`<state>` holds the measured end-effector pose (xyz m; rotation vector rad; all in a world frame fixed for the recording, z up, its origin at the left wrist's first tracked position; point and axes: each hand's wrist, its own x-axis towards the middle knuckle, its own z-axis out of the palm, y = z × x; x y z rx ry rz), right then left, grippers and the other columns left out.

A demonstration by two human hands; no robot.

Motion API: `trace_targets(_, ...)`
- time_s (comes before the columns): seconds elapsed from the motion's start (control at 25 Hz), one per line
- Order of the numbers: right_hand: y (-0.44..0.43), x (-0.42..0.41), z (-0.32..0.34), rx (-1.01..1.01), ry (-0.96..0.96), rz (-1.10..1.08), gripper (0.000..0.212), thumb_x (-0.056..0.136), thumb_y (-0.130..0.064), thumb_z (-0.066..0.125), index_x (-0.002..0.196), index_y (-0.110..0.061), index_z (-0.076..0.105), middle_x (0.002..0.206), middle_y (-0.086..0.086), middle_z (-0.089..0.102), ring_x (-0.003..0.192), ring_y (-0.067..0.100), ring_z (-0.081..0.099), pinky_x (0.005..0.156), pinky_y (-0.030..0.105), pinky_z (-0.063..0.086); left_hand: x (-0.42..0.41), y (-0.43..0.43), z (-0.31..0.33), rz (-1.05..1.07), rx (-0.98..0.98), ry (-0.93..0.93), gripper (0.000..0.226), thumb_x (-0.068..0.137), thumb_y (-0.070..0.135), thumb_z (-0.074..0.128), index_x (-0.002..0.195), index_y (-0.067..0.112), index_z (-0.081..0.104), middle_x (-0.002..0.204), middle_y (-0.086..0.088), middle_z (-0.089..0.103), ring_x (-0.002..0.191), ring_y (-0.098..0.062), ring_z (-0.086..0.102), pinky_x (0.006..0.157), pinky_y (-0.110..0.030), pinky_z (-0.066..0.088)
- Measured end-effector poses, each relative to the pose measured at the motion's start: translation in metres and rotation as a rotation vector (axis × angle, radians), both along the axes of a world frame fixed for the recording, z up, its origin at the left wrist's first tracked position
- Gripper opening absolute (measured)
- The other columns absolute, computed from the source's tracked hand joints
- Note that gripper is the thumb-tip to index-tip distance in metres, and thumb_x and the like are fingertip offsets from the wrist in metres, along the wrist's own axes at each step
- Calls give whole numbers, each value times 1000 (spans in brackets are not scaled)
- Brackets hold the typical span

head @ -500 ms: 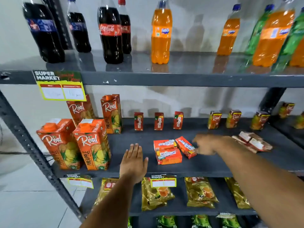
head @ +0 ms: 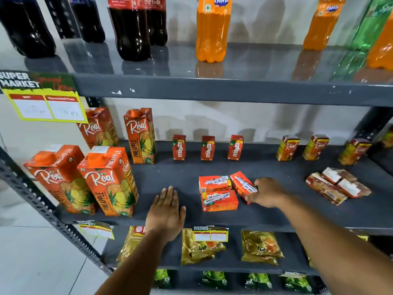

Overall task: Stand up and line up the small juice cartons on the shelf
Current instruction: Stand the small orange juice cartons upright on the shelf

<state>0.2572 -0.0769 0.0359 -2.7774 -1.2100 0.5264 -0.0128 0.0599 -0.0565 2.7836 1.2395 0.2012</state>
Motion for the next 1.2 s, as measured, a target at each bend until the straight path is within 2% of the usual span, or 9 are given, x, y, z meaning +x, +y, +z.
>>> trace_targets(0.16, -5, 7, -16, 59, 153, -57, 61, 63, -56, 78, 106, -18, 58, 108, 4, 66, 92, 20, 63, 73, 32, 52, 1, -4, 2, 19, -12, -15, 87, 82, 56, -5, 150, 7, 17, 161, -9, 12, 148, -23, 8, 118, -36, 6)
trace_targets(0.28, -3, 19, -2, 67, 22, 12, 60, 59, -47, 78, 109, -17, 61, 113, 5, 66, 96, 23, 62, 72, 32, 50, 2, -4, -1, 23, -2, 2, 87, 81, 56, -5, 150, 8, 17, 161, -7, 12, 148, -22, 7, 118, -36, 5)
trace_targets(0.4, 2, 33, 35, 78, -248, 276, 48, 69, -26, 74, 114, -20, 61, 117, 6, 58, 105, 30, 61, 79, 37, 52, 3, -5, 0, 28, 19, 25, 88, 80, 55, -8, 150, 8, 15, 162, -7, 10, 149, -22, 5, 117, -35, 3)
trace_targets(0.52, 11, 36, 65, 12, -413, 670, 40, 84, -12, 59, 122, -23, 57, 124, 3, 52, 109, 29, 57, 76, 35, 50, 3, -4, -2, 31, 20, 23, 87, 81, 55, -7, 150, 7, 16, 161, -7, 11, 148, -22, 6, 117, -35, 3)
trace_targets(0.64, 16, 32, 74, -83, -410, 810, 30, 93, -26, 48, 123, -26, 53, 125, 1, 54, 108, 27, 54, 80, 39, 50, 3, -5, -3, 39, 11, 17, 87, 82, 56, -5, 150, 7, 17, 161, -7, 12, 148, -22, 7, 117, -36, 4)
trace_targets(0.8, 14, 19, 69, -114, -563, 1001, 27, 99, -36, 44, 123, -24, 49, 114, 0, 58, 95, 19, 54, 71, 34, 49, 4, -5, -3, 43, 13, 29, 88, 80, 55, -8, 151, 9, 15, 162, -6, 10, 149, -21, 5, 118, -35, 4)
trace_targets(0.96, 13, 25, 75, -146, -522, 1026, 34, 100, -29, 40, 133, -26, 47, 131, -3, 55, 114, 21, 52, 84, 36, 48, 4, -5, -3, 42, 9, 32, 88, 80, 56, -8, 151, 9, 15, 162, -6, 10, 149, -22, 5, 118, -36, 4)
trace_targets(1.08, 14, 24, 80, -126, -502, 1070, 40, 101, -38, 33, 136, -27, 49, 142, -7, 51, 127, 17, 45, 102, 32, 38, 4, -5, -3, 41, 9, 26, 88, 81, 56, -7, 151, 8, 16, 161, -7, 11, 148, -22, 7, 117, -36, 4)
trace_targets(1.2, 14, 17, 85, -111, -472, 1070, 41, 101, -41, 35, 137, -29, 51, 144, -11, 50, 131, 13, 42, 104, 29, 32, 4, -5, -3, 40, 0, 31, 88, 80, 57, -8, 151, 9, 14, 162, -6, 9, 149, -22, 4, 118, -36, 3)
